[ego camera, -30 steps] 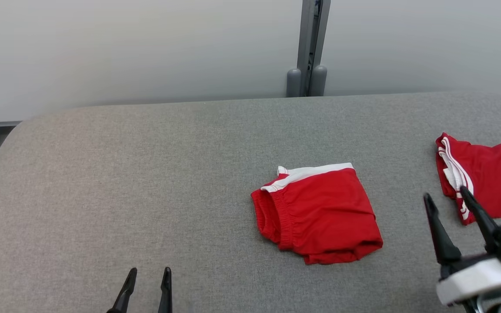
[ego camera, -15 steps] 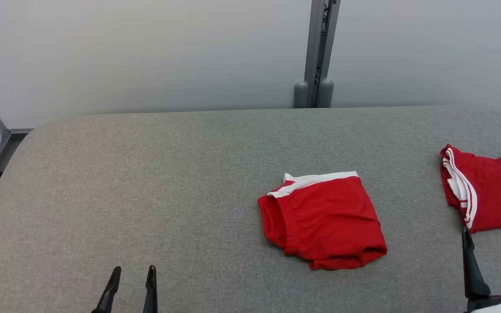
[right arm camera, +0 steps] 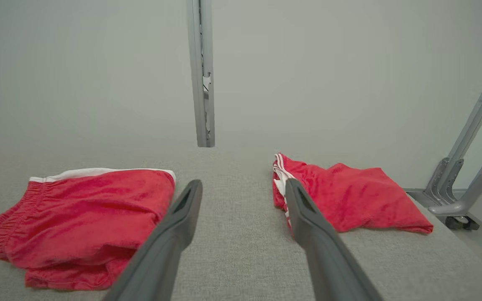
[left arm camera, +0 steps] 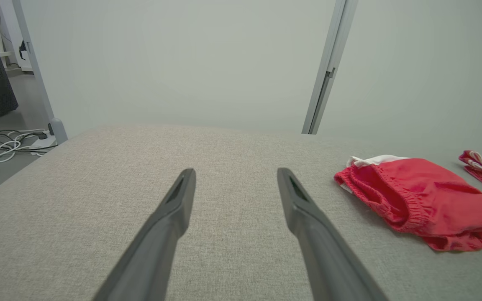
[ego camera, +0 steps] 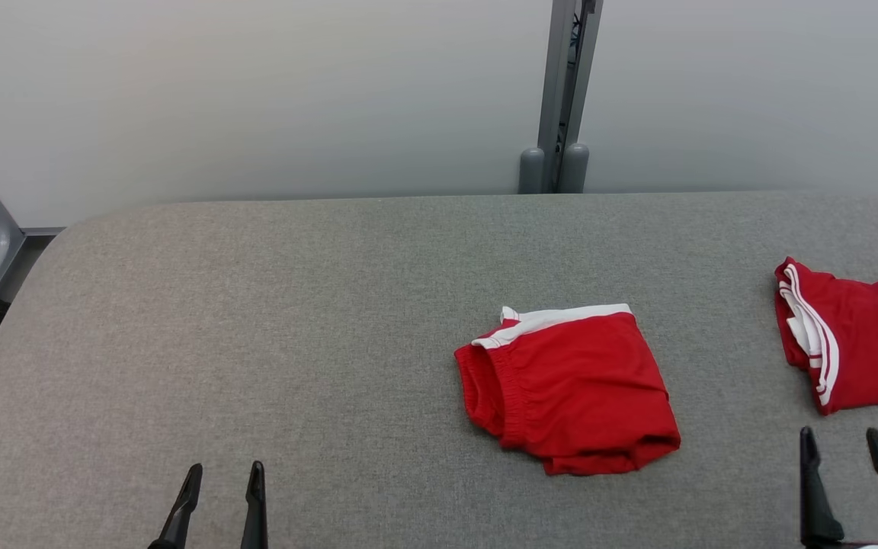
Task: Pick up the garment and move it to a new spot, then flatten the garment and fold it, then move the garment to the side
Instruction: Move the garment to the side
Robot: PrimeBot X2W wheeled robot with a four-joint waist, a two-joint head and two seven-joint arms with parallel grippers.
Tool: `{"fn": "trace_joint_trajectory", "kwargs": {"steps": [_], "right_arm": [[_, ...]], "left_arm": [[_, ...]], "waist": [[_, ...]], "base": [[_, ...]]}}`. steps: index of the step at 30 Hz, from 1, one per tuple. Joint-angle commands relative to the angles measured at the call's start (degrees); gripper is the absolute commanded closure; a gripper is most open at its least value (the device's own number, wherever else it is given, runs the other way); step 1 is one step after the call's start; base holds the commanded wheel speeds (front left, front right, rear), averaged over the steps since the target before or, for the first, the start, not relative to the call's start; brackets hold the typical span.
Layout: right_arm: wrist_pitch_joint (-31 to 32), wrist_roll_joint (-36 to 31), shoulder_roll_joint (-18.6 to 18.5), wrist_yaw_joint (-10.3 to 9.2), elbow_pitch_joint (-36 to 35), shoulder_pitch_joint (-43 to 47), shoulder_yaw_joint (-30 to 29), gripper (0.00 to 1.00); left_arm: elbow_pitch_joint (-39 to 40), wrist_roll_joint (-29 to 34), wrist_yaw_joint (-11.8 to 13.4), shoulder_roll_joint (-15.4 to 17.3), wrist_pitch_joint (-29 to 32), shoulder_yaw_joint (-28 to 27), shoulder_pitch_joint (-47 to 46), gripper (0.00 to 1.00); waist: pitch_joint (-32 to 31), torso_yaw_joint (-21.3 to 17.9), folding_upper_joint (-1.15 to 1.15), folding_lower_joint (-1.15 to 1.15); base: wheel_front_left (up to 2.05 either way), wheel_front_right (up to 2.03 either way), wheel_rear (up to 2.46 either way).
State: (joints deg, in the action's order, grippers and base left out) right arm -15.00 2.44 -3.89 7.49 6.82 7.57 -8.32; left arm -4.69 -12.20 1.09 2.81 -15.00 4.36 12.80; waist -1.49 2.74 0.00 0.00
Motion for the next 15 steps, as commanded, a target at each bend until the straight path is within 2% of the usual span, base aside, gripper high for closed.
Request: {"fn": "trace_joint_trajectory", "kwargs": {"steps": [1, 2, 4, 6, 10, 12, 15], "right_arm": [[-0.24, 2.26, 0.20, 0.01, 3.18, -1.09, 0.88, 0.00], [-0.21, 3.93, 0.27, 0.02, 4.55, -2.89, 1.56, 0.00], [4.13, 7.82, -0.13, 0.01, 6.81, -6.50, 3.17, 0.00], [13.20, 12.53, -0.89, 0.02, 8.42, -10.42, 6.50, 0.00], [32.04, 20.25, -1.72, 0.01, 9.92, -20.39, 8.94, 0.00], [38.87, 21.62, -2.57, 0.01, 11.53, -24.37, 9.84, 0.00], [44.68, 20.15, -4.15, 0.01, 15.69, -28.90, 11.23, 0.00]], "left_arm": [[0.29, 0.24, 0.18, 0.20, -0.24, -0.28, 0.08, 0.00], [0.42, 0.24, 0.21, 0.18, -0.24, -0.28, 0.20, 0.00], [0.57, 0.41, -0.09, 0.22, -0.24, -0.13, 0.06, 0.00], [0.85, 0.52, -0.30, 0.19, -0.24, -0.01, -0.41, 0.00], [1.05, 0.86, -0.64, 0.19, -0.22, 0.85, -2.18, 0.00], [0.86, 0.96, -0.96, 0.23, -0.17, 1.22, -3.00, 0.00], [0.38, 0.64, -1.11, 0.20, -0.17, 2.00, -4.36, 0.00]], "waist": [[0.05, 0.08, 0.00, 0.00], [0.11, 0.05, 0.00, 0.00], [0.54, 0.06, 0.00, 0.00], [1.18, 0.00, 0.00, 0.00], [3.81, 0.44, 0.00, 0.00], [5.16, 1.17, 0.00, 0.00], [6.68, 2.63, 0.00, 0.00]], "base": [[0.00, 0.00, 0.00], [0.00, 0.00, 0.00], [0.00, 0.00, 0.00], [0.00, 0.00, 0.00], [0.00, 0.00, 0.00], [0.00, 0.00, 0.00], [0.00, 0.00, 0.00]]}}
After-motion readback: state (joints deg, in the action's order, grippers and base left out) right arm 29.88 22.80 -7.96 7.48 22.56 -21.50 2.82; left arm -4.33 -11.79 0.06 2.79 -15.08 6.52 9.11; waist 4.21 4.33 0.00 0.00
